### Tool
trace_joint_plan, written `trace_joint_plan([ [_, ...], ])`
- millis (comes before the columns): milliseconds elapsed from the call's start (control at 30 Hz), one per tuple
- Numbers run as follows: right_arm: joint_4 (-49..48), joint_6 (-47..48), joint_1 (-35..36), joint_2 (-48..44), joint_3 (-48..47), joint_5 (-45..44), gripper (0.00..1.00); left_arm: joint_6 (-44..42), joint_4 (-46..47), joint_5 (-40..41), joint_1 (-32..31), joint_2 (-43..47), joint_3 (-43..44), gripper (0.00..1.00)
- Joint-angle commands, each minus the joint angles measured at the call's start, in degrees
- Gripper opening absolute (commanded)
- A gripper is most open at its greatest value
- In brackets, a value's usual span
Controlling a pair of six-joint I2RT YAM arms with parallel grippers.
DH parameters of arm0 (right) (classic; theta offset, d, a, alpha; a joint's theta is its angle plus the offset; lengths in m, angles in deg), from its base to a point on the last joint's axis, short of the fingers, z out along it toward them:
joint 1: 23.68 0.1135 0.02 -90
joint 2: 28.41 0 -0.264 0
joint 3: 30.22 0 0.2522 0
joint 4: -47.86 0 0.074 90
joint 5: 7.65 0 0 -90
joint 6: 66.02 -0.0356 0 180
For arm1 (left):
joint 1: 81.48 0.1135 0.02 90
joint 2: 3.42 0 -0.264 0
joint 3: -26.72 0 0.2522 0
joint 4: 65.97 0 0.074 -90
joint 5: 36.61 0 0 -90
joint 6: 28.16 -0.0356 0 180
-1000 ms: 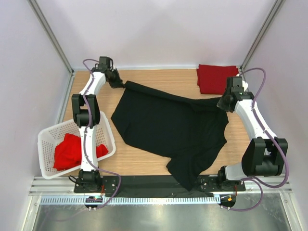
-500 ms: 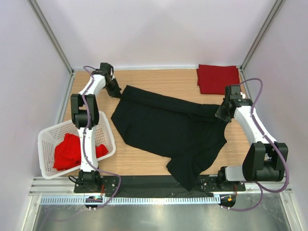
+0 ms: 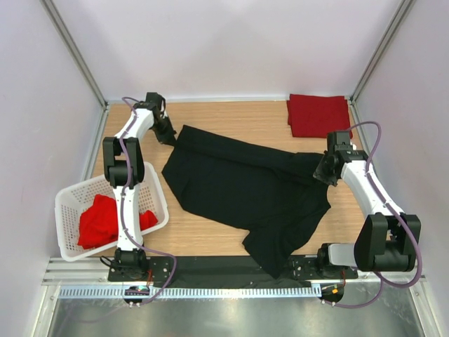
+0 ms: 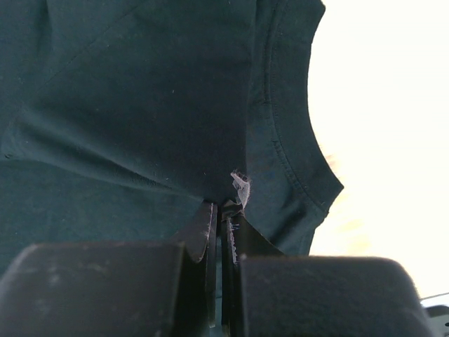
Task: Fold and stack the t-shirts
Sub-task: Fold the tshirt
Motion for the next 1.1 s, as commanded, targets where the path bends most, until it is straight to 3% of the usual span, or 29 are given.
trace_joint_plan([
  [0,-0.92,-0.19,0.09,-0.39,0.83,0.24,0.01,-1.70,-1.90,0.56,0.74,0.95,2.92,0.00],
  [200,-1.80,-0.54,0.09,1.72,1.81,0.86,0.06,-1.79,-2.78,0.56,0.83,0.06,3.98,0.07],
  [400,-0.84,-0.28,0.00,3.57,0.76,3.48,0.14,-2.58,-3.83,1.61,0.83,0.76,4.68,0.23],
  [500,1.54,-0.10,-0.70,2.52,-0.39,5.42,0.31,-2.50,-3.40,2.84,0.74,3.66,4.07,0.39],
  [533,1.72,-0.01,-1.40,0.87,-0.65,4.73,0.45,-2.23,-2.78,3.19,0.74,5.50,3.81,0.46],
  [633,-3.19,-0.01,-5.35,-0.64,-0.92,5.33,0.58,-0.92,-0.85,4.17,0.74,7.97,2.67,0.55],
  [733,-7.42,-0.19,-7.55,3.38,-4.60,4.64,0.58,0.92,2.66,0.76,0.74,8.77,3.01,0.54],
  [900,-10.58,0.60,-9.05,14.97,-12.60,5.25,0.57,4.00,6.18,-7.43,0.56,3.69,6.61,0.47],
  [1067,-12.25,1.04,-9.66,20.70,-16.55,4.11,0.59,7.61,10.93,-12.79,0.39,-0.90,7.67,0.42],
])
